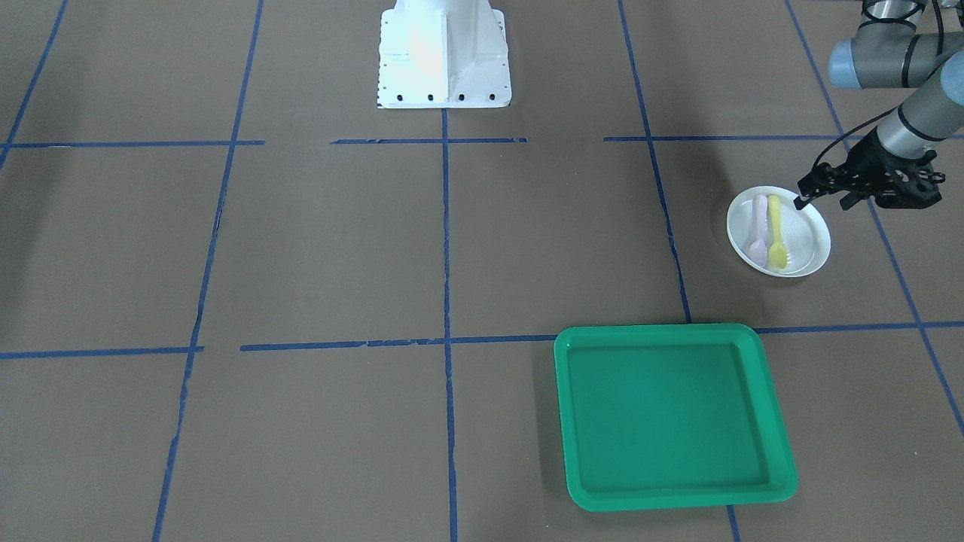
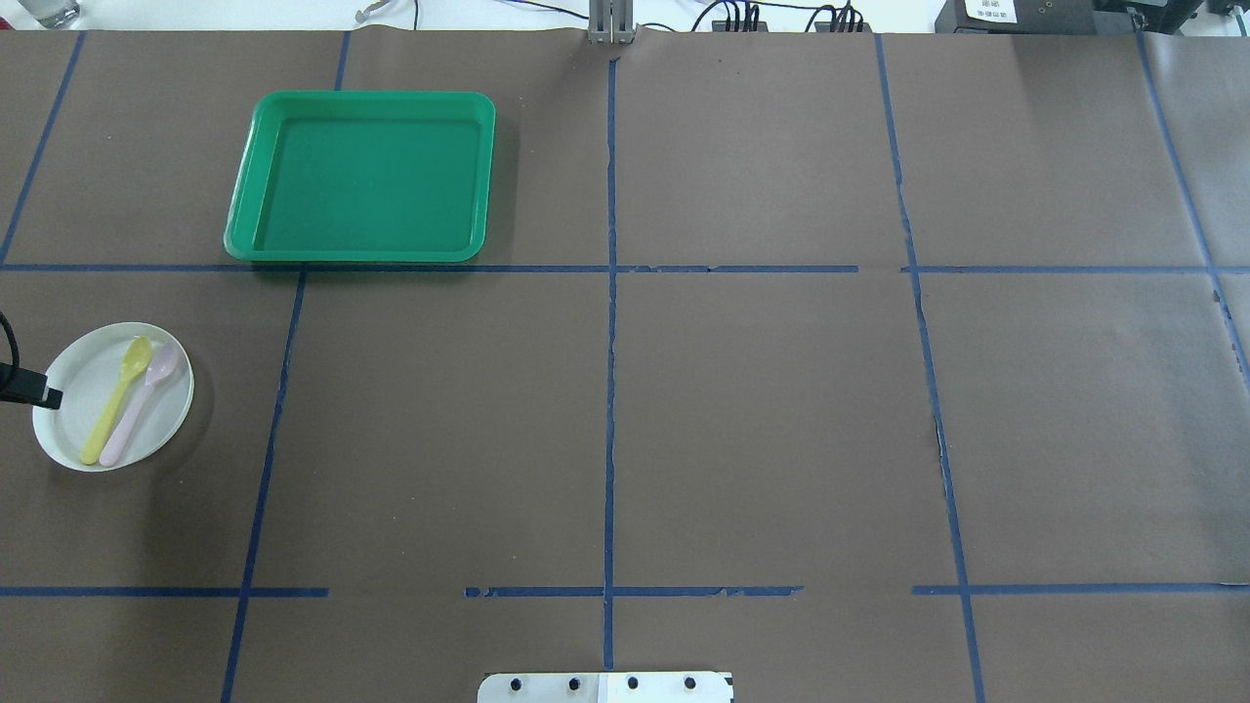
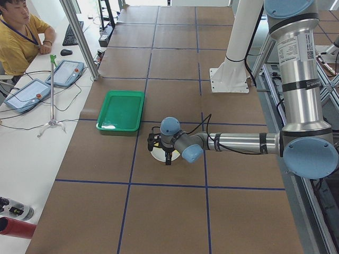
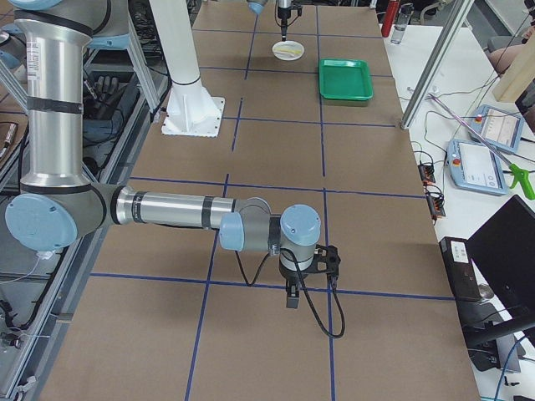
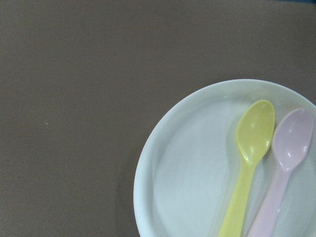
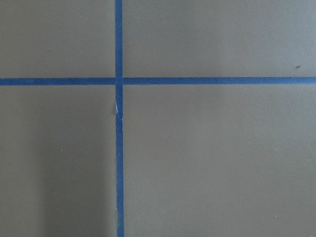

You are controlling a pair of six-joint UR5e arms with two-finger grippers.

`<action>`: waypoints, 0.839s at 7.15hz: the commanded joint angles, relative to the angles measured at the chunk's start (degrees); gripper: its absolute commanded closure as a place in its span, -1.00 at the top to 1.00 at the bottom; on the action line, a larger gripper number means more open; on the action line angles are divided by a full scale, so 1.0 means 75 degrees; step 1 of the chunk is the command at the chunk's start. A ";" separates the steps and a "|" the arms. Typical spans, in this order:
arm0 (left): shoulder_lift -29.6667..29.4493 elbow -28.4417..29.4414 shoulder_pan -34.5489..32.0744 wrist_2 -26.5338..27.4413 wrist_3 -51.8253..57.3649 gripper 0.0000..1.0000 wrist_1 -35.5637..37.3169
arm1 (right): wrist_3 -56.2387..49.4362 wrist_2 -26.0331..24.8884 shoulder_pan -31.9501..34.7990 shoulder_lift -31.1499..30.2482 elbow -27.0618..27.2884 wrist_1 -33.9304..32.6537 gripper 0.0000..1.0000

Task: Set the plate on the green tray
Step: 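Lower the left gripper to the white plate's rim and grasp it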

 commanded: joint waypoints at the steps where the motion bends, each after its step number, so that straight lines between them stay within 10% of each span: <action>1: 0.0005 0.0118 0.0132 0.0145 -0.0045 1.00 -0.0026 | 0.0000 0.0000 0.0000 0.0000 0.0000 0.0000 1.00; 6: -0.0146 0.0504 0.0132 0.0204 -0.0069 0.78 -0.0049 | 0.0000 0.0000 0.0000 0.0000 0.0000 0.0000 1.00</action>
